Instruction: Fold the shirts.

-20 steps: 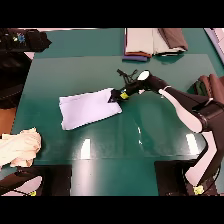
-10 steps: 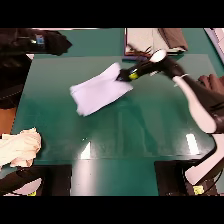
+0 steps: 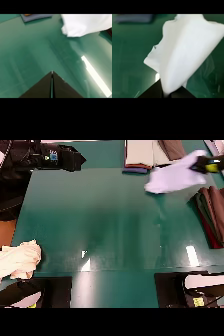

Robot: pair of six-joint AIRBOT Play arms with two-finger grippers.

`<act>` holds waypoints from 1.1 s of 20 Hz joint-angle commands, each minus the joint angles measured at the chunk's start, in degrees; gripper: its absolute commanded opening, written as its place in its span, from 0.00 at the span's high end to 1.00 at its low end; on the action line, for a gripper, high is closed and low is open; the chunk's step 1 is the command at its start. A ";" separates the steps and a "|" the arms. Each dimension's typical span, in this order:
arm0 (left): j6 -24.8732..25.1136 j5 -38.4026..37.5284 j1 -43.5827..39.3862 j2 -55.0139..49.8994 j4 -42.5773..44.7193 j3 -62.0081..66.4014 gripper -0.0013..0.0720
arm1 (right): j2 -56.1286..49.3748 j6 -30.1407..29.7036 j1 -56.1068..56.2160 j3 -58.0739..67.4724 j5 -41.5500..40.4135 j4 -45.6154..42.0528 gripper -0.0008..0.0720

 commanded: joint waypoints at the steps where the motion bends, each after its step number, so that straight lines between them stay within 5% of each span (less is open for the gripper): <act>1: -1.60 1.55 -0.24 0.00 -0.50 0.00 0.94 | 1.14 0.09 -13.14 0.07 -1.73 -0.52 0.97; 10: -1.57 4.17 -0.24 0.00 -1.62 0.00 0.94 | 0.92 0.07 -19.04 8.37 -5.03 3.78 0.97; 16: -1.42 2.99 -0.24 0.00 -1.62 0.00 0.94 | 0.98 0.11 -19.23 19.65 0.13 2.97 0.96; 22: -0.96 0.70 -0.24 0.00 -1.57 0.00 0.94 | 5.64 0.07 -24.09 9.53 6.78 -4.02 0.96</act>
